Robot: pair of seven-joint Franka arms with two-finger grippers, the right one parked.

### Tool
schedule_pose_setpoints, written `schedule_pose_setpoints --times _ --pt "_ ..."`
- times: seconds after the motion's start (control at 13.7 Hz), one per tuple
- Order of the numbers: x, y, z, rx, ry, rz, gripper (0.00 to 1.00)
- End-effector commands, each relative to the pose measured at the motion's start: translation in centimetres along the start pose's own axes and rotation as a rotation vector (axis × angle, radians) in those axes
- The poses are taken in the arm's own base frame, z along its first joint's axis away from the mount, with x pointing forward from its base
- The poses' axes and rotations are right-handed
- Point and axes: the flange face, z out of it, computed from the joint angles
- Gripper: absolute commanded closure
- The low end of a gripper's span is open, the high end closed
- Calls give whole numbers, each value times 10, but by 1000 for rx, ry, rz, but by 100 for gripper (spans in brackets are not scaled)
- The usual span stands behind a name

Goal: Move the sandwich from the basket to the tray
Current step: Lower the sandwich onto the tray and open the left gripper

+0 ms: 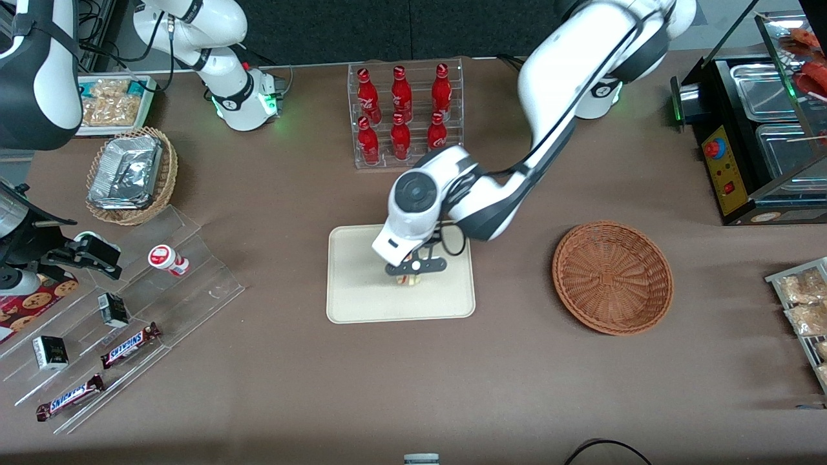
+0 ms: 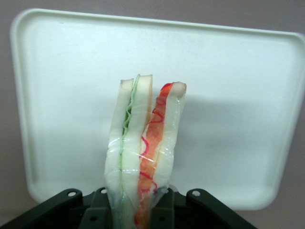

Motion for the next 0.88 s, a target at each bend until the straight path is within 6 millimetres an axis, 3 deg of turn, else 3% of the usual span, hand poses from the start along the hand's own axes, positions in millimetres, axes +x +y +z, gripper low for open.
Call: schedule_pose_setpoints --times 0.0,0.15,0.29,0.44,0.66,0.8 --pt "1 17 34 12 36 -28 83" --pt "-3 22 54 -7 35 -20 80" --pt "-4 22 68 8 39 -16 69" --pt "-7 25 66 11 48 -16 1" --pt "1 17 28 25 43 -65 0" --pt "21 -2 -30 -6 28 -123 0"
